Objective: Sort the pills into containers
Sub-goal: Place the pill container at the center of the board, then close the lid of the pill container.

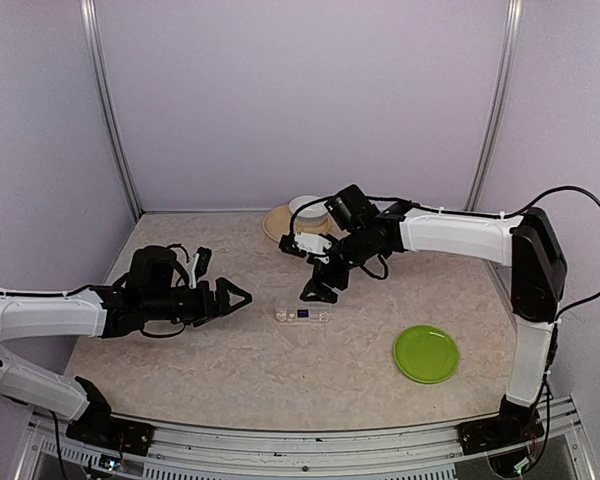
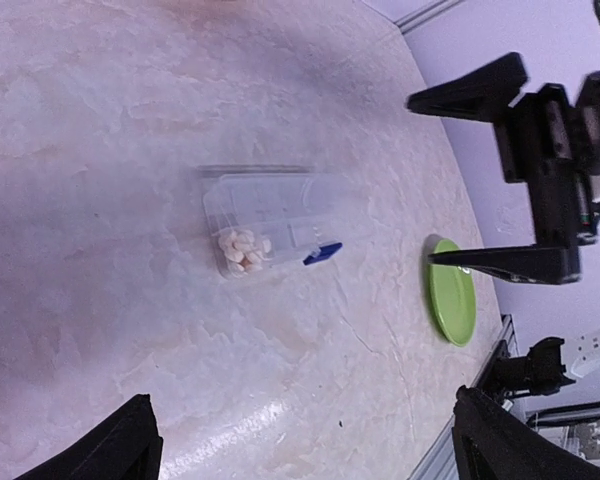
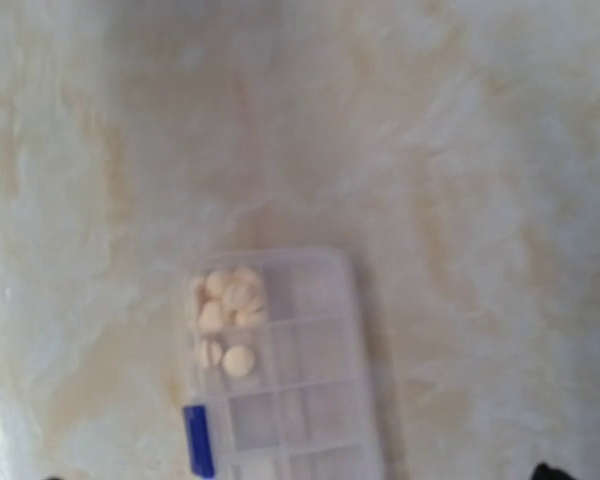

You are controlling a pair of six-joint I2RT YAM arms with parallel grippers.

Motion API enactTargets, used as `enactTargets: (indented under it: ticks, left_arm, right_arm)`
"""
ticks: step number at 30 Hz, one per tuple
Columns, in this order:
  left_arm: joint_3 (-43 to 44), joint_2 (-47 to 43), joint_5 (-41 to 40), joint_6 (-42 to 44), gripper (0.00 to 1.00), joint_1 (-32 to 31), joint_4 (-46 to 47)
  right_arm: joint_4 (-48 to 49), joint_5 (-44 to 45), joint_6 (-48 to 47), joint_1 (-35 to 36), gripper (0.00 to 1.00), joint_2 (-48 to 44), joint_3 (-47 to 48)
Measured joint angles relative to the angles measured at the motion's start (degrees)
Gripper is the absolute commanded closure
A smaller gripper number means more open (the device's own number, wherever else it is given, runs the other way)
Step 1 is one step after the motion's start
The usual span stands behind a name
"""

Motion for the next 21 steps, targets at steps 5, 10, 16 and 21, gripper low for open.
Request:
enactTargets:
  ticks: [5,10,16,21]
  left_arm:
    - [3.6,6.0,-3.2,0.0,0.01,0.5,-1.4]
    - [8.3,13.6,-5.2,0.2,0.01,0.5,-1.9]
    - [13.4,21.4,-7.2,0.9,0.01,-0.2,-2.1]
    - [16.3,25.7,-8.3,1.6,0.01,-2.1,-2.7]
  right_arm:
    - [6.6,-0.8,5.6,-1.5,0.0,-3.7,-4.1]
    - [11.3,3.6,10.3,-1.8,0.0,-2.8,-5.9]
    - [15.3,10.7,13.7,-1.8,0.0,-0.5,-8.6]
    - [15.9,14.7,14.6,-1.7,0.0,3.6,-8.6]
